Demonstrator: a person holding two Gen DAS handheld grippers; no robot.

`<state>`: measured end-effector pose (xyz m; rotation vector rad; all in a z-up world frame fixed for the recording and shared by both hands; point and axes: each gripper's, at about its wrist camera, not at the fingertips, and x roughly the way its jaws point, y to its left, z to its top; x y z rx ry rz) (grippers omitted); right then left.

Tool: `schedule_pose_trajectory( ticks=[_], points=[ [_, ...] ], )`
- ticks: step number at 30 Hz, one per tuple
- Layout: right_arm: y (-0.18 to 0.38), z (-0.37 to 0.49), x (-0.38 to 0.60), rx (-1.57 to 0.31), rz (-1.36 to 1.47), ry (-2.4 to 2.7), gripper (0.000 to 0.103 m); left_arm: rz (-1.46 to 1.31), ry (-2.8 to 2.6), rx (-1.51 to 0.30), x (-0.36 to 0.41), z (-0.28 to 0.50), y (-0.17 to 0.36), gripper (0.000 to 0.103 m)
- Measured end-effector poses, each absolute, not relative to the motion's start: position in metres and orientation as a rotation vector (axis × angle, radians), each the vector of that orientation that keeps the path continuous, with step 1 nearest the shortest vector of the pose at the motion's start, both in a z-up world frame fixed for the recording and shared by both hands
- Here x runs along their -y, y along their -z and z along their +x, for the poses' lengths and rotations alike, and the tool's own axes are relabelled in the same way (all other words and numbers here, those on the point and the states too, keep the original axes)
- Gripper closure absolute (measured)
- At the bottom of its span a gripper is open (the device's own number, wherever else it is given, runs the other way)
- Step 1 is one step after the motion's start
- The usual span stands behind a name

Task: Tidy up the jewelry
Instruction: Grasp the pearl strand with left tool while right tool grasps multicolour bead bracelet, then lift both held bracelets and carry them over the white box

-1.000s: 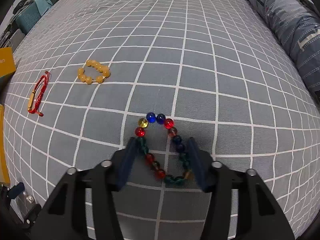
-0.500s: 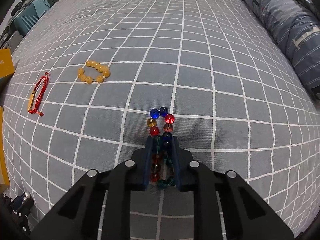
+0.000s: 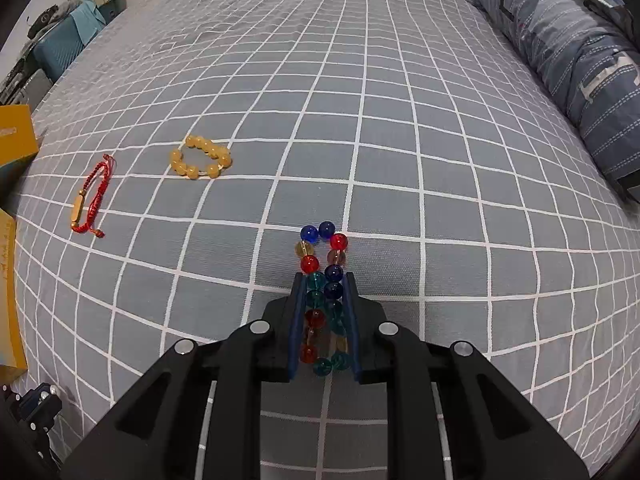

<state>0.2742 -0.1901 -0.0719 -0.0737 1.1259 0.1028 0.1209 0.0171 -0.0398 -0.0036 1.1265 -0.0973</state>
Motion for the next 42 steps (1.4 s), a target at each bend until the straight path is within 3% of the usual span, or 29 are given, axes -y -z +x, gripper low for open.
schedule_pose_trajectory(
  ticks=[22,42],
  points=[
    [0.043,0.252,0.184,-1.069,-0.064,-0.095,0.086,-0.012,0.008,-1.046,-0.042,0.116,-0.002,0.093],
    [-0.032,0.200,0.130,-0.948,-0.079,-0.157,0.086,-0.071,-0.121,-0.931,-0.107,0.098,-0.065,0.092]
  ],
)
